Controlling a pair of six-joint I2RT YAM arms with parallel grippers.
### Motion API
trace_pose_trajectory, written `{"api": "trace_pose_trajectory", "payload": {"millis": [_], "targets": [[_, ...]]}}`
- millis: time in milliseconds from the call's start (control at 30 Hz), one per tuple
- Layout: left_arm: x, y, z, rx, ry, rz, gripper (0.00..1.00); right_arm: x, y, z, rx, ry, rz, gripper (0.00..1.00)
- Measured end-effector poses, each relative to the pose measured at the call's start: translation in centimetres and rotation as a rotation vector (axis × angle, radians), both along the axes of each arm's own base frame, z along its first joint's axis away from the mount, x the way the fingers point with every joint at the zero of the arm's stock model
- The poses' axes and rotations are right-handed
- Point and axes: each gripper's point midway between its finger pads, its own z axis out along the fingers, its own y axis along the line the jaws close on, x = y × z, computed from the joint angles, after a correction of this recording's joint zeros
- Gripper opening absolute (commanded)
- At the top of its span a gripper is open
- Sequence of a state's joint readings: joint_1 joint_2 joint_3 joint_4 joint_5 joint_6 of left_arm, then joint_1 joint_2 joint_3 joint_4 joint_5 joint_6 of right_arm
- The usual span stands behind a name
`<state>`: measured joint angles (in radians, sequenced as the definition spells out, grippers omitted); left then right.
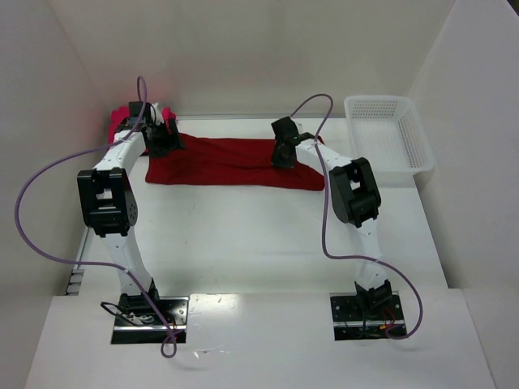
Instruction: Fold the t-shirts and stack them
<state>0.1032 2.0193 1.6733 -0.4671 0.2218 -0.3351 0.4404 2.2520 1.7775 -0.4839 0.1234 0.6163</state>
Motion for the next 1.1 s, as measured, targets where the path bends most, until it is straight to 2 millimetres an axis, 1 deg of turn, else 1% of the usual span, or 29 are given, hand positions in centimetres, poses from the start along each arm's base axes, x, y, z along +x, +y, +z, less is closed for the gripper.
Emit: {"api": "trace_pose_trajectory", "payload": {"millis": [100, 167, 200, 367, 433, 500, 567, 600, 667, 700, 800, 867, 933, 1033, 1100], "targets": [[0.0, 0.2, 0.0, 0.000, 0.000, 0.005, 0.80, 1.0, 0.3, 1.0, 0.005, -0.030, -0.003, 0.13], [0.0, 0.4, 0.0, 0.001, 0.000, 0.006, 0.80, 2.0, 0.6, 1.9, 0.011, -0.059, -0.003, 0.16], [0.0, 0.4, 0.0, 0.003, 0.000, 0.004, 0.80, 2.6, 0.9, 2.5, 0.016, -0.078, -0.001, 0.16], [-0.1, 0.4, -0.2, 0.010, 0.000, -0.008, 0.80, 5.6, 2.7, 5.2, 0.070, -0.164, 0.023, 0.17], [-0.3, 0.4, -0.4, 0.008, 0.006, -0.009, 0.80, 6.6, 3.5, 5.7, 0.094, -0.191, 0.034, 0.17], [-0.4, 0.4, -0.6, 0.007, 0.010, -0.009, 0.80, 7.4, 4.2, 5.4, 0.111, -0.204, 0.040, 0.34], [-0.5, 0.3, -0.8, 0.007, 0.014, -0.010, 0.80, 7.8, 4.6, 4.2, 0.124, -0.194, 0.040, 0.65], [-0.5, 0.3, -0.9, 0.006, 0.017, -0.010, 0.80, 7.9, 4.7, 3.6, 0.127, -0.186, 0.040, 0.85], [-0.6, 0.3, -1.0, 0.006, 0.019, -0.010, 0.80, 7.8, 4.7, 2.2, 0.119, -0.163, 0.041, 0.92], [-0.6, 0.3, -0.9, 0.006, 0.018, -0.010, 0.80, 7.7, 4.7, 1.7, 0.113, -0.154, 0.042, 1.00], [-0.6, 0.5, -0.9, 0.006, 0.018, -0.007, 0.80, 7.8, 4.4, 1.7, 0.099, -0.160, 0.038, 1.00], [-0.6, 0.6, -0.9, 0.006, 0.018, -0.005, 0.80, 8.0, 4.0, 2.4, 0.090, -0.182, 0.029, 1.00], [-0.6, 0.7, -0.9, 0.003, 0.017, -0.004, 0.80, 7.6, 3.2, 3.0, 0.081, -0.194, 0.020, 1.00], [-0.6, 0.7, -0.9, 0.000, 0.017, -0.005, 0.80, 6.3, 2.1, 4.3, 0.077, -0.204, 0.010, 1.00], [-0.6, 0.6, -0.9, -0.003, 0.016, -0.007, 0.80, 6.2, 1.6, 5.8, 0.087, -0.229, 0.003, 1.00]]}}
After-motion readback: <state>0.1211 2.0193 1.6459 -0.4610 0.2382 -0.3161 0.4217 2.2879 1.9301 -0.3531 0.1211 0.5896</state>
